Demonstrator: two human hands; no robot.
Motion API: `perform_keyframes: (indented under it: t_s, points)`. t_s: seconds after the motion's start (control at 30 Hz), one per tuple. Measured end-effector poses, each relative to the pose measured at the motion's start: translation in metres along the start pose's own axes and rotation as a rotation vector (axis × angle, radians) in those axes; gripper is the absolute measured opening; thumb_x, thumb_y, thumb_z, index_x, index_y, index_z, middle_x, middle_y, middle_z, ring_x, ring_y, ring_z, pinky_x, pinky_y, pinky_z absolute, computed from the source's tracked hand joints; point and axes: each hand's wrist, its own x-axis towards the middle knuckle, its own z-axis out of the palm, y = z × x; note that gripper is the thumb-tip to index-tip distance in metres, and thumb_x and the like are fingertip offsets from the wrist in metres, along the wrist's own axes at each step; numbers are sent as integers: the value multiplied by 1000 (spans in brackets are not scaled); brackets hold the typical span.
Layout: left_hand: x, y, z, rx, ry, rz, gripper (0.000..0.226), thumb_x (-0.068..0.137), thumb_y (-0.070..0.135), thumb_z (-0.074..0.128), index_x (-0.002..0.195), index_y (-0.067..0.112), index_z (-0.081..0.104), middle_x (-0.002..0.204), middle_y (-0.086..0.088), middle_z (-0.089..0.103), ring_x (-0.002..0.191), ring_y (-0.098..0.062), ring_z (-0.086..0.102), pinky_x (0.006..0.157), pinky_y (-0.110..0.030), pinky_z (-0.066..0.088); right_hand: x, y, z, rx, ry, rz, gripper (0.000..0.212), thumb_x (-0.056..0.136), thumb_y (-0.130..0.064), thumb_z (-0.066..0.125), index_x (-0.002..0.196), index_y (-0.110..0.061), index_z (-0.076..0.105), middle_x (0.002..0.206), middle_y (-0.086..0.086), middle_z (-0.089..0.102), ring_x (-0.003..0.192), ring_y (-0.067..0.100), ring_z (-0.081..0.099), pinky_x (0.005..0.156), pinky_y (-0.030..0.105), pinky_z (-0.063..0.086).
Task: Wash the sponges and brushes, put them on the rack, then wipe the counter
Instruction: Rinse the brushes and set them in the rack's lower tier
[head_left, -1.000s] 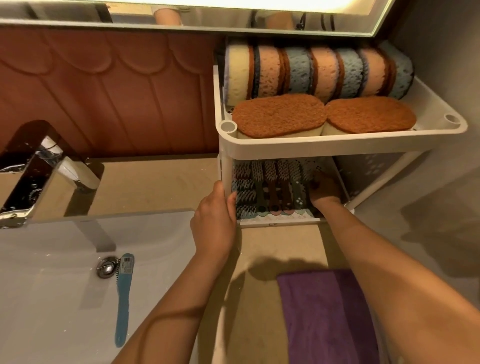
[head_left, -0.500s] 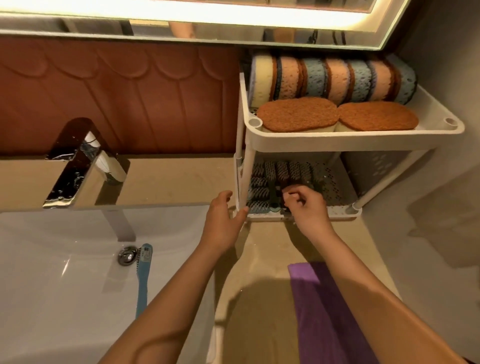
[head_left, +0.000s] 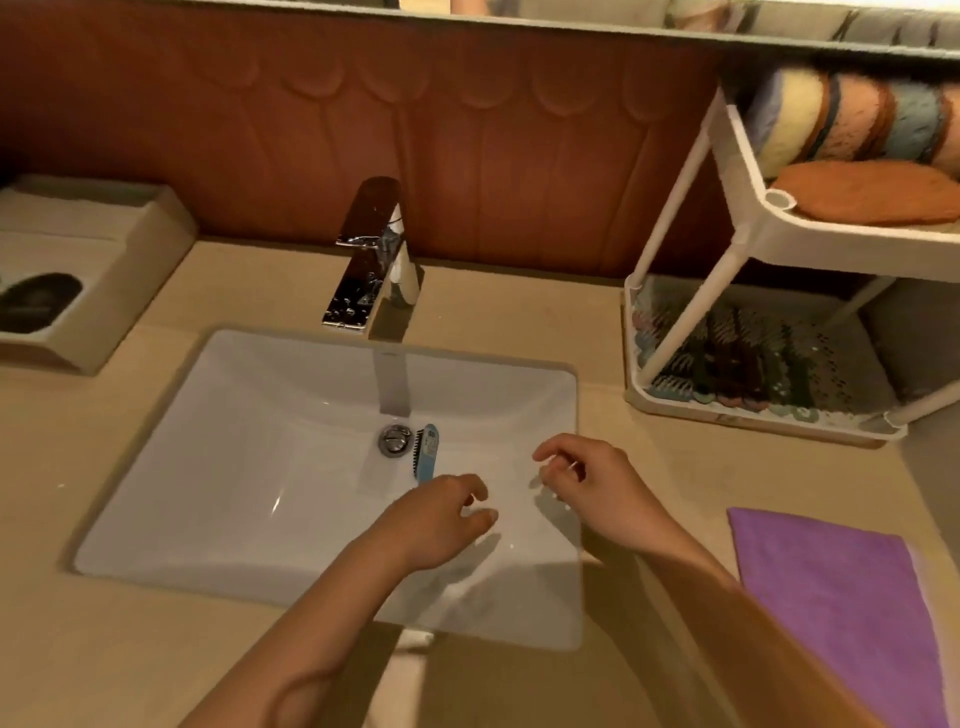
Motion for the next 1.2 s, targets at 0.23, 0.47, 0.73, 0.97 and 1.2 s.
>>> perform_keyframes:
  t_s: [0.23,0.47,0.73,0.97,1.2]
  points:
    - [-40,-81,-44,7,50,-64,41,95,41,44,131,22,46,135,-3,48,120,-17,48,99,-30,39,21,-58,82,4,-40,-43,17,90,-16,53,96,-25,65,79,-6,63,71,10,57,72,27,46]
    - [-90,-169,-91,8,167,-170,44,94,45,42,132,22,46,137,-2,49,121,-20,49,98,-32,41,48,-135,177,-6,-165,-119,18,92,-17,52,103,-21,65,85,-6,64,75,6,59,76,25,48]
    - [-139,-274,-116,-118,319,-319,38,94,40,44,127,23,51,133,-1,51,120,-20,47,100,-33,39,74,-204,265,-85,-298,-190,15,90,-19,52,97,-25,64,77,-10,63,72,11,62,69,26,46]
    - [-161,-379,-134,-73,645,-611,25,91,28,49,113,16,55,122,-7,52,113,-27,47,91,-36,41,94,-264,329,-287,-432,-307,23,92,-18,46,103,-18,66,93,-3,68,82,15,61,73,28,46]
    - [-179,-446,-160,-38,856,-904,35,90,34,51,114,9,51,119,-16,52,114,-35,44,93,-42,34,111,-319,381,-429,-465,-371,23,89,-20,47,103,-21,65,97,0,67,89,23,61,74,32,48]
